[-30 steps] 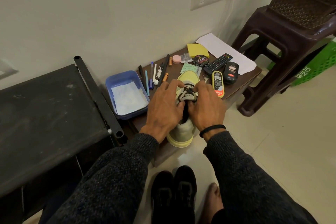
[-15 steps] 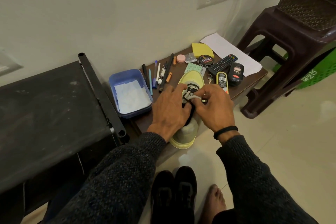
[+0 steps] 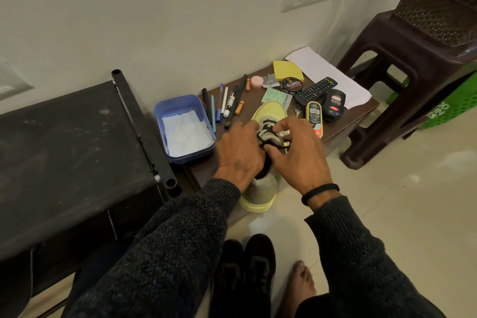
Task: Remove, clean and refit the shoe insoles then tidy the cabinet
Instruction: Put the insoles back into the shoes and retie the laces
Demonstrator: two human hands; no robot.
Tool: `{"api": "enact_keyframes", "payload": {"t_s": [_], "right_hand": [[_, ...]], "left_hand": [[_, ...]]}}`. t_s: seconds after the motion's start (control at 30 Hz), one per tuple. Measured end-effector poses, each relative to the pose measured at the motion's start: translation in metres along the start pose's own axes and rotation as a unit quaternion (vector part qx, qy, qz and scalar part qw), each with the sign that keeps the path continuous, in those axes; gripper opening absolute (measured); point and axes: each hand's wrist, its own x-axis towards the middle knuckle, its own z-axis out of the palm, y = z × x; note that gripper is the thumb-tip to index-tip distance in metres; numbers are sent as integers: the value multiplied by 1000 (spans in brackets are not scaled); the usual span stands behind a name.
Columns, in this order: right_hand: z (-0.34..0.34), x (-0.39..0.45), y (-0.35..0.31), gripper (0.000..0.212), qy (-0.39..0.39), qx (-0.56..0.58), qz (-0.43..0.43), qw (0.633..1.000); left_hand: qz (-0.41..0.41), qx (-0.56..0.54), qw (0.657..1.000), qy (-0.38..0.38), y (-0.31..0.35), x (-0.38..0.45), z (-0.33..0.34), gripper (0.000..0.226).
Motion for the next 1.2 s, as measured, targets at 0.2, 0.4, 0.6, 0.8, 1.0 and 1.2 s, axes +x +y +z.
{"api": "enact_keyframes", "payload": {"t_s": [0.2, 0.4, 0.6, 0.8, 1.0, 1.2], "right_hand": [[-24, -50, -19, 24, -136, -71, 28, 988], [-29, -64, -40, 42, -262, -48, 50, 963], [-32, -45, -23, 93, -141, 39, 139, 979], [-23, -16, 5, 62, 8, 143, 180, 973], [-9, -4, 7, 10, 42, 127, 97, 986], [-2, -3, 10, 17, 49, 26, 38, 998]], "left_hand": [[-13, -95, 989, -109, -7, -4, -19, 61], [54, -128, 986, -96, -17, -45, -36, 69], [104, -158, 981, 34, -18, -46, -34, 44], [98, -165, 980, 57, -18, -38, -32, 41], [129, -133, 982, 40, -19, -35, -28, 45], [137, -129, 978, 86, -15, -29, -29, 26]]}}
